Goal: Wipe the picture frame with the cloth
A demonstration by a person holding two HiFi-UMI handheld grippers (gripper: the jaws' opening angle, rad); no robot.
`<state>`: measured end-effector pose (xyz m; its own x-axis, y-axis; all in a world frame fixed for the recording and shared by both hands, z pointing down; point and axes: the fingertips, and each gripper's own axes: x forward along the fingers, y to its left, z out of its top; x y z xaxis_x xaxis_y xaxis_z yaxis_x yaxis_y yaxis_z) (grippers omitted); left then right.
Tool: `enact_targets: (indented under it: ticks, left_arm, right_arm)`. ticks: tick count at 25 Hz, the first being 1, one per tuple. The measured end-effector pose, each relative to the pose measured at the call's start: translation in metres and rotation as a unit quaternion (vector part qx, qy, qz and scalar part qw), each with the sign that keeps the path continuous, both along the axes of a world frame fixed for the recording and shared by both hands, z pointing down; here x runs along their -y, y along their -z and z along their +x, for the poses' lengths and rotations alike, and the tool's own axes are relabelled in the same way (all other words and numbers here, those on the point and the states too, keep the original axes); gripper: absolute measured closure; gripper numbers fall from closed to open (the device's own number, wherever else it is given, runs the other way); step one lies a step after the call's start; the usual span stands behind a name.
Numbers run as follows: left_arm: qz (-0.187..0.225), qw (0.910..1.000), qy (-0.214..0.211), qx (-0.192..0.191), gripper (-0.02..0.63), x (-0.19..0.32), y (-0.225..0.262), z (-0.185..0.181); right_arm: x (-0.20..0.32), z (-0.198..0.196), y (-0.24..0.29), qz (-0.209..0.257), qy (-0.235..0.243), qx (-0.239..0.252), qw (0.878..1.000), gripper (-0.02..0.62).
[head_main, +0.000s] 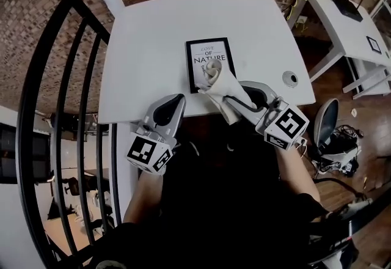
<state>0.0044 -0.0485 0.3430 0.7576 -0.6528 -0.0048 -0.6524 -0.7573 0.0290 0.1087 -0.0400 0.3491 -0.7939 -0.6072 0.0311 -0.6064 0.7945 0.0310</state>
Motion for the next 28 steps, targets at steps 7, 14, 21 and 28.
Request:
enact_targets:
  ticks: [7, 14, 21, 28]
  left_arm:
    - [0.011, 0.9997, -0.013, -0.017, 0.604, -0.014, 0.006, 0.006]
    - [0.014, 0.9995, -0.025, -0.015, 0.604, -0.023, 0.005, 0.019]
    - [0.011, 0.9996, -0.027, -0.007, 0.604, -0.024, 0.003, 0.023]
    - [0.013, 0.9996, -0.026, -0.006, 0.604, -0.025, 0.004, 0.024]
  right_arm:
    - [-0.024, -0.006, 0.011, 0.037, 0.010, 0.015, 0.999, 0.468]
    - [-0.028, 0.006, 0.002, 0.032, 0.006, 0.022, 0.999, 0.469]
    - [-0.027, 0.011, 0.004, 0.039, 0.003, 0.027, 0.999, 0.469]
    - [-0.027, 0.012, 0.001, 0.039, 0.002, 0.028, 0.999, 0.469]
